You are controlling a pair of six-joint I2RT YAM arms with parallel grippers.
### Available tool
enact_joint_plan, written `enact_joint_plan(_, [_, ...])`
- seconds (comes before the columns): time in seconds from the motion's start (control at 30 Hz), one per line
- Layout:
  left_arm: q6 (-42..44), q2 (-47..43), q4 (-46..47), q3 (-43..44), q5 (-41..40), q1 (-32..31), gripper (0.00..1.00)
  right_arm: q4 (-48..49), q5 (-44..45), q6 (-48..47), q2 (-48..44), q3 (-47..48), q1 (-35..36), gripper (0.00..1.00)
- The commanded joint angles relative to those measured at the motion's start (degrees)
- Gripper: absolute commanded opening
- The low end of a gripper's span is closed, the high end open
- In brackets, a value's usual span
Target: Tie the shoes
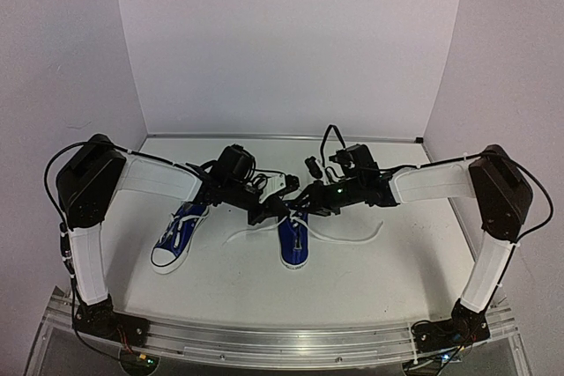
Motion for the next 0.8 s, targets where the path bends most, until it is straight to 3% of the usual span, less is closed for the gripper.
enact_joint_plan(0.0, [-0.84, -3.12, 2.37, 1.28, 1.40, -0.30, 0.00, 1.26, -0.40, -0.66, -0.49, 0.59, 0.28, 0.18])
enact_joint_plan(0.1, [-0.92, -3.28, 2.31, 1.17, 0.80, -0.29, 0.02, 1.02, 0.17, -0.81, -0.83, 0.63, 0.28, 0.08])
enact_joint_plan(0.17, [-1.15, -3.58, 2.57, 0.56, 0.13, -0.29, 0.12, 0.69, 0.90, -1.04, -1.13, 0.65, 0.28, 0.00])
enact_joint_plan(0.27, [-1.93, -4.27, 3.99, -1.13, -1.17, -0.30, 0.27, 0.04, 2.18, -1.25, -1.61, 0.63, 0.28, 0.00])
enact_joint_plan(0.37, [-2.85, -4.68, 6.30, -2.83, -1.43, -0.27, 0.33, -0.46, 3.26, -1.18, -1.82, 0.63, 0.28, 0.00])
enact_joint_plan(0.77, [-3.61, -1.38, 9.70, -1.10, 1.15, -0.88, 0.34, -0.89, 4.60, -0.97, -2.82, 0.54, 0.20, 0.00])
